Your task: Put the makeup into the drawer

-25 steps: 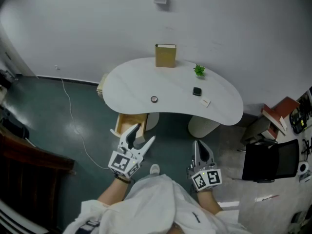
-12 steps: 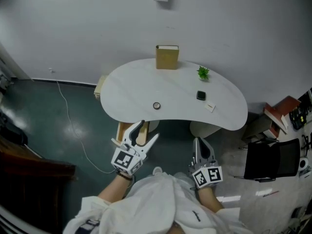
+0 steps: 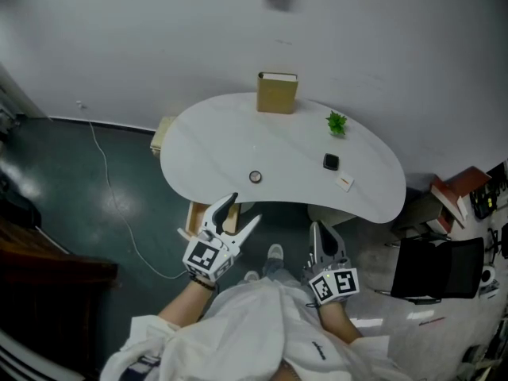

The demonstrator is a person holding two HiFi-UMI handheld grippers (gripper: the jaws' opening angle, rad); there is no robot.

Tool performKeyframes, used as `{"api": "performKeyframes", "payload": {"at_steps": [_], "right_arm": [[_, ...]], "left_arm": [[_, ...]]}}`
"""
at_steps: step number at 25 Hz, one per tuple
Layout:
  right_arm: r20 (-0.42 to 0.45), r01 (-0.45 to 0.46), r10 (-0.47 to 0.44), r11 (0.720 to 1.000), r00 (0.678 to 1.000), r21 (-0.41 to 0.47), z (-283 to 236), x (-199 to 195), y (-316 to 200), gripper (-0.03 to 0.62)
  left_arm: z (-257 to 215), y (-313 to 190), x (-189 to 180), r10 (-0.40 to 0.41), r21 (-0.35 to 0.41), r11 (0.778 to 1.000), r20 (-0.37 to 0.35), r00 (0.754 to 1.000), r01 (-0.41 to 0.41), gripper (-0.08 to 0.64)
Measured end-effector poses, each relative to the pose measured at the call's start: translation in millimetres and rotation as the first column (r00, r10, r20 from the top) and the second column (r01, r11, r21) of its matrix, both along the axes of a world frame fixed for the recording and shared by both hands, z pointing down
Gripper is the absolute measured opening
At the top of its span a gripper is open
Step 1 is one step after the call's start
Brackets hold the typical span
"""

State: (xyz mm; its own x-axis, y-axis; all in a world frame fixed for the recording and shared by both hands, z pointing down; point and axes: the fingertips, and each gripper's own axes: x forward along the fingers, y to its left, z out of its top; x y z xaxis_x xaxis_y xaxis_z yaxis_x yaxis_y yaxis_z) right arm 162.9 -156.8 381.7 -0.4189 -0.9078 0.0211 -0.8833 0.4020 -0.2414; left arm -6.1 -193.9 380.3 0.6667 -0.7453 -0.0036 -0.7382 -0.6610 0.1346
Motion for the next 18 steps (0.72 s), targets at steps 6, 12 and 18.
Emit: {"api": "performKeyframes", "payload": {"at_steps": [6, 12, 18], "right_arm": [[0.005, 0.06, -0.06, 0.998, 0.998, -0.026, 10.1, -1.4, -45.2, 0.017], [0.015, 0.158, -0.157, 0.986, 0.987, -0.062, 27.7, -8.9, -93.1, 0.017], [0.014, 0.281, -0.281, 0.954, 0.96, -0.107, 54.9, -20.2, -139.1, 0.017]], "left_arm": [[8.4, -36.8, 9.2, -0.032, -0.021, 0.999, 0.018, 0.999, 0.032, 0.296], [28.2, -77.0, 19.9, -0.079, -0.052, 0.995, 0.055, 0.995, 0.081, 0.296], [55.2, -116.0, 32.4, -0.132, -0.09, 0.986, 0.095, 0.987, 0.141, 0.296]]}}
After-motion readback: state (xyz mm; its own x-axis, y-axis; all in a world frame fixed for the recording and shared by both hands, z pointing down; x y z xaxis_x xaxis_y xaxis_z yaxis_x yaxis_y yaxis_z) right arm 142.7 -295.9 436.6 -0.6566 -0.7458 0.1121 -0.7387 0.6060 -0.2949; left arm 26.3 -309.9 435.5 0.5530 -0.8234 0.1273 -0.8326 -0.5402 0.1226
